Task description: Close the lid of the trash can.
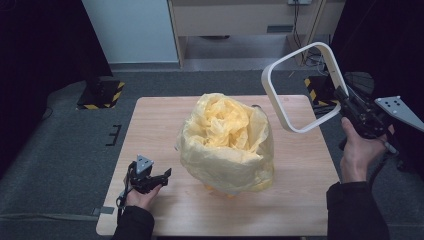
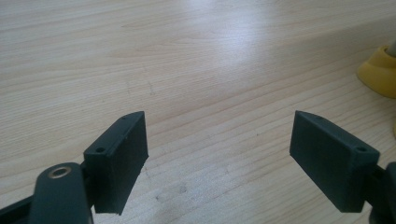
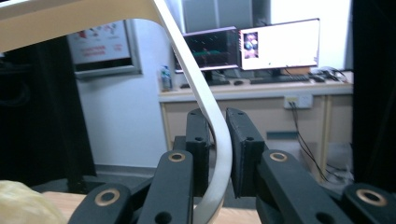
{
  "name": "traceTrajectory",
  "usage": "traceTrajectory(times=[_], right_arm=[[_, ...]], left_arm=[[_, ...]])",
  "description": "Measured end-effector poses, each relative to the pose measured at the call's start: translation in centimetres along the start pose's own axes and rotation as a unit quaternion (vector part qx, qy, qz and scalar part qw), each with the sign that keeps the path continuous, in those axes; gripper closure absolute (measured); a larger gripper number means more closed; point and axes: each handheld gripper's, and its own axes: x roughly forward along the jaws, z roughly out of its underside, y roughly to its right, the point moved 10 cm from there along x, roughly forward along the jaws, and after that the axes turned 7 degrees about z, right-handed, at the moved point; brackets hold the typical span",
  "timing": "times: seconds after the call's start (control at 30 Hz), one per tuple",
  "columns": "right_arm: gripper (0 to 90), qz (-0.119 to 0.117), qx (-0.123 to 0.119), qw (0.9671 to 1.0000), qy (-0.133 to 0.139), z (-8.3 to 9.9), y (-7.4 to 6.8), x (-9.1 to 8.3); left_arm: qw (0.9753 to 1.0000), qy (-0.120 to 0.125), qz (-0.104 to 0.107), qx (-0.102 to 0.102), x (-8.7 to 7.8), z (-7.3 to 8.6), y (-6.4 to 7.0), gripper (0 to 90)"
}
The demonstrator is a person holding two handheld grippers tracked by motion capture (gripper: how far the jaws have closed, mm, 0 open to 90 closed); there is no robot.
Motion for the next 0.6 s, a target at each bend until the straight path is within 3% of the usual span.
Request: traceTrajectory(times=[0.3, 0.6], right_arm=[[80.1, -0.053, 0.006, 0.9984, 0.019, -2.2, -3.6, -0.4], [80.0, -0.116, 0.005, 0.9932, 0.014, -2.4, -7.2, -0.2]], left_arm=[[0.9999, 0.013, -0.003, -0.001, -0.3, -0.4, 0.0, 19.1], [0.9991, 0.04, -0.009, -0.007, -1.3, -1.4, -0.4, 19.2]])
